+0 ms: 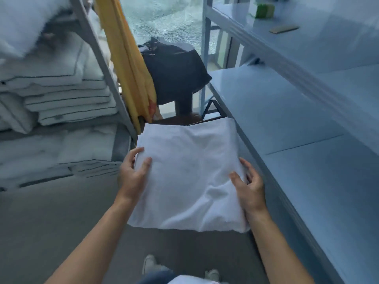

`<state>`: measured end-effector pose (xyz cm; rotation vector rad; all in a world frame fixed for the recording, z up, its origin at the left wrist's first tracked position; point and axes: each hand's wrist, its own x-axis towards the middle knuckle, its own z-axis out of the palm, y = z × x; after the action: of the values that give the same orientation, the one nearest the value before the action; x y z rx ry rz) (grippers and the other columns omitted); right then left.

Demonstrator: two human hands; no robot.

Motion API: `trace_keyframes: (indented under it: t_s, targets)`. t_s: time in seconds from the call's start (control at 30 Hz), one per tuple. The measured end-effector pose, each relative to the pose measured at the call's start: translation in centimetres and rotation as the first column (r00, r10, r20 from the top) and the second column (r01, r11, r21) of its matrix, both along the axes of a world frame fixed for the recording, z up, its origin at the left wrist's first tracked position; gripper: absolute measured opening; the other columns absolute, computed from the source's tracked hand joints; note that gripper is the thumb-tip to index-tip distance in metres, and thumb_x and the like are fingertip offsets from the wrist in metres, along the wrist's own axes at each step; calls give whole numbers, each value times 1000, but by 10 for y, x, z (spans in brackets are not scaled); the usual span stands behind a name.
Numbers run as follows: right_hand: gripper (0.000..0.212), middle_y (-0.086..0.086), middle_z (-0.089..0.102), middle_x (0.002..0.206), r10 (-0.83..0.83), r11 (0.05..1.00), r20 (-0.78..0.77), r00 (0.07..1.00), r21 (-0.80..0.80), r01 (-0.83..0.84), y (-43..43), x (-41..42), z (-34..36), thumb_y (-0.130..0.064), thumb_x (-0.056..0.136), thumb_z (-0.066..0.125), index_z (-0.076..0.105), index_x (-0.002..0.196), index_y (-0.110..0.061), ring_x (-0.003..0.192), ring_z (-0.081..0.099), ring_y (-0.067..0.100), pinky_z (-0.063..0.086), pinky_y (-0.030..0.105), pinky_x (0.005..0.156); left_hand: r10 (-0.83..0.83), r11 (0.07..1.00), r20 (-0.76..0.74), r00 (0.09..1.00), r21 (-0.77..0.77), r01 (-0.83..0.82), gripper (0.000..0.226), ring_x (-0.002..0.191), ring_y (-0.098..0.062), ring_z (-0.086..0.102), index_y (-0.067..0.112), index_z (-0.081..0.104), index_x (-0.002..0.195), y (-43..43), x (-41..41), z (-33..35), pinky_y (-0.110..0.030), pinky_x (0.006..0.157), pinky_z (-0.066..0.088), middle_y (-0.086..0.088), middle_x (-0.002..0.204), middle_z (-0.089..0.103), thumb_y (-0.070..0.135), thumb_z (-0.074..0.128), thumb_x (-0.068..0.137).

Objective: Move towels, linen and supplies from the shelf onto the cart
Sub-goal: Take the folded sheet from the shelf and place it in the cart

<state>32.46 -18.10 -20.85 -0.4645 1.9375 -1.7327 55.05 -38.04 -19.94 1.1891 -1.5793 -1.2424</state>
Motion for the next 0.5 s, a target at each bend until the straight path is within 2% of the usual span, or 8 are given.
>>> trace_keyframes:
  t_s: [0.1, 0.17, 0.23, 0.33, 0.4, 0.5]
  targets:
    - [43, -3, 66, 123, 132, 991, 2, 991, -19, -132, -38, 40, 15, -22, 84, 72, 61, 121, -42, 103, 68, 14, 58, 42, 90, 136, 990, 2, 991, -44, -135, 29, 103, -12, 63, 38, 63, 119, -9, 63, 13, -36, 87, 55, 4, 116, 63, 32, 69, 91]
    - [44, -2, 65, 123, 224, 974, 7, 975, -32, -224, -65, 78, 25, -27, 84, 72, 59, 122, -45, 103, 68, 17, 59, 43, 87, 230, 970, 10, 973, -86, -228, 30, 102, -3, 59, 33, 63, 121, -15, 111, 22, -30, 89, 50, 8, 114, 63, 28, 68, 92]
    - [45, -2, 64, 122, 315, 948, 8, 949, -37, -315, -92, 124, 34, -30, 85, 71, 57, 124, -47, 103, 68, 19, 60, 42, 84, 304, 947, 13, 953, -113, -301, 31, 106, -6, 58, 29, 64, 123, -22, 168, 27, -27, 91, 46, 6, 116, 64, 27, 68, 93]
    - [45, -5, 63, 122, 449, 893, 26, 893, -55, -447, -132, 204, 47, -27, 87, 70, 56, 126, -46, 102, 68, 16, 61, 40, 81, 414, 904, 19, 910, -122, -409, 33, 118, -15, 56, 34, 64, 121, -31, 265, 29, -33, 97, 47, 5, 122, 65, 35, 69, 89]
    - [44, -4, 64, 123, 535, 844, 32, 845, -60, -532, -157, 260, 51, -28, 85, 71, 58, 121, -52, 102, 69, 18, 60, 45, 84, 499, 860, 15, 867, -136, -492, 33, 119, -15, 56, 35, 64, 120, -32, 330, 32, -36, 101, 47, 9, 122, 64, 35, 69, 87]
    - [44, -1, 66, 122, 640, 767, 28, 768, -81, -637, -193, 341, 55, -25, 85, 71, 61, 119, -51, 99, 70, 19, 59, 46, 84, 622, 775, 14, 783, -151, -613, 31, 117, -16, 55, 32, 64, 120, -26, 416, 42, -36, 100, 46, 8, 119, 64, 29, 69, 90]
